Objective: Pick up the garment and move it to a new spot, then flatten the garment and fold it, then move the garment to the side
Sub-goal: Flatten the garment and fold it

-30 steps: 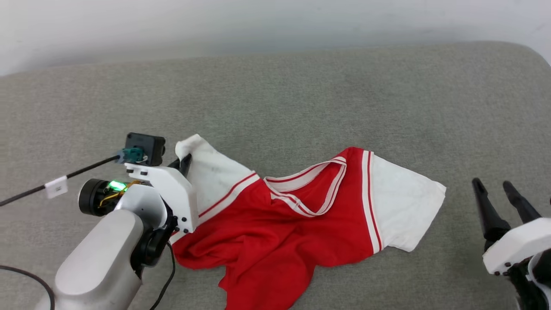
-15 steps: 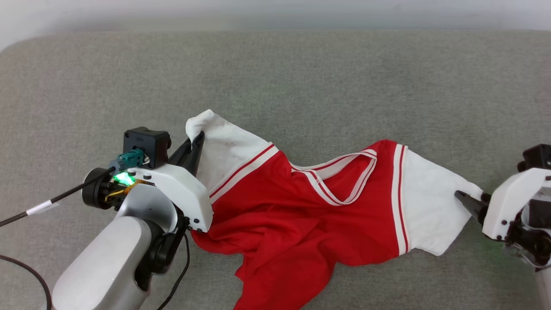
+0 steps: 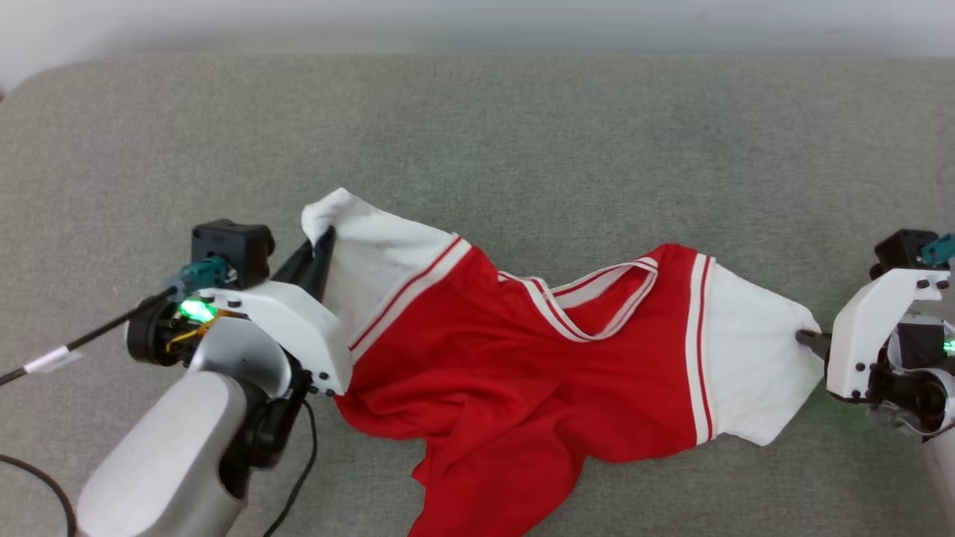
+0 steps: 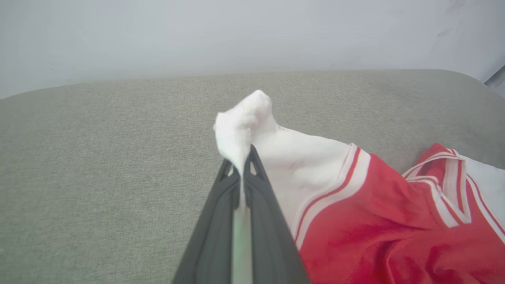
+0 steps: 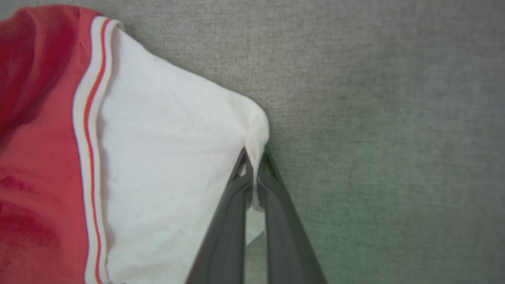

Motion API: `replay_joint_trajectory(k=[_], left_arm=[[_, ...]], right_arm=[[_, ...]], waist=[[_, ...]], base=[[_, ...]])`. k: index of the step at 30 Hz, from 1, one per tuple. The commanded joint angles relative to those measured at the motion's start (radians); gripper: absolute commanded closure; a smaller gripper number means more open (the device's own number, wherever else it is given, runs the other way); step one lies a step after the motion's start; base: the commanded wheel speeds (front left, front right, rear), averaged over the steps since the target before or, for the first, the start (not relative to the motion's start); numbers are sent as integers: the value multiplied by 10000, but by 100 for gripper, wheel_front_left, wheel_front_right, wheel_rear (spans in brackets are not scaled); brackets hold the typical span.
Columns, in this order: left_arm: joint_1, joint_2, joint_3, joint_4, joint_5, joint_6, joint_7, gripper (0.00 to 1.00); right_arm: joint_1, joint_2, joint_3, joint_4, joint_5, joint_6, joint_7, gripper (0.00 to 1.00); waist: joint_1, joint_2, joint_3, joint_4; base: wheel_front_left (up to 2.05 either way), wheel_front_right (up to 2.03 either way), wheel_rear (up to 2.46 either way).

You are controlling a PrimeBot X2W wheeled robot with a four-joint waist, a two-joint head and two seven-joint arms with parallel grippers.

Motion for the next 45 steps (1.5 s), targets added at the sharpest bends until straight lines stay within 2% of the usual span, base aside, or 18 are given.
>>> replay_joint_trajectory(k=[1,6,13,19,27,33,39,45], left_arm=[[-114,55,121,89,-63,-7,-105,100],[-944,79,422,729,-138,-205,-209,100],[-3013,-142,824,2273,-135,-804,-570,100],[-5351,-349,1024,3582,193,-1206,-998,100],[-8978,-456,1335,4972,864,-1498,-2003,100],[-11108,-500,1269,5509,1229,-1885,-2327,100],[-12122,-597,1203,5963,1405,-2003,-2545,100],[-11861,-808,1156,6403,1298,-1959,-2794,100]], right_arm=[[-154,-70,90,-28,-117,-3,-169,100],[-1013,-359,70,-431,-576,-3,-1071,100],[-2980,-206,76,-196,-1437,-3,-2306,100],[-5276,-42,35,157,-2024,-3,-3573,100],[-8559,-40,265,284,-2554,-3,-5426,100],[-10575,-181,807,562,-2415,-5,-6228,100],[-11692,-146,1554,973,-2112,-5,-6571,100],[-11891,140,2247,1531,-1846,-5,-6827,100]], waist=[[0,0,-199,-167],[0,0,-531,-534],[0,0,-461,-1059],[0,0,351,-1311],[0,0,1768,-1416],[0,0,2540,-1465],[0,0,3326,-1566],[0,0,3823,-1551]], base=[[0,0,0],[0,0,0],[0,0,0],[0,0,0],[0,0,0],[0,0,0],[0,0,0],[0,0,0]])
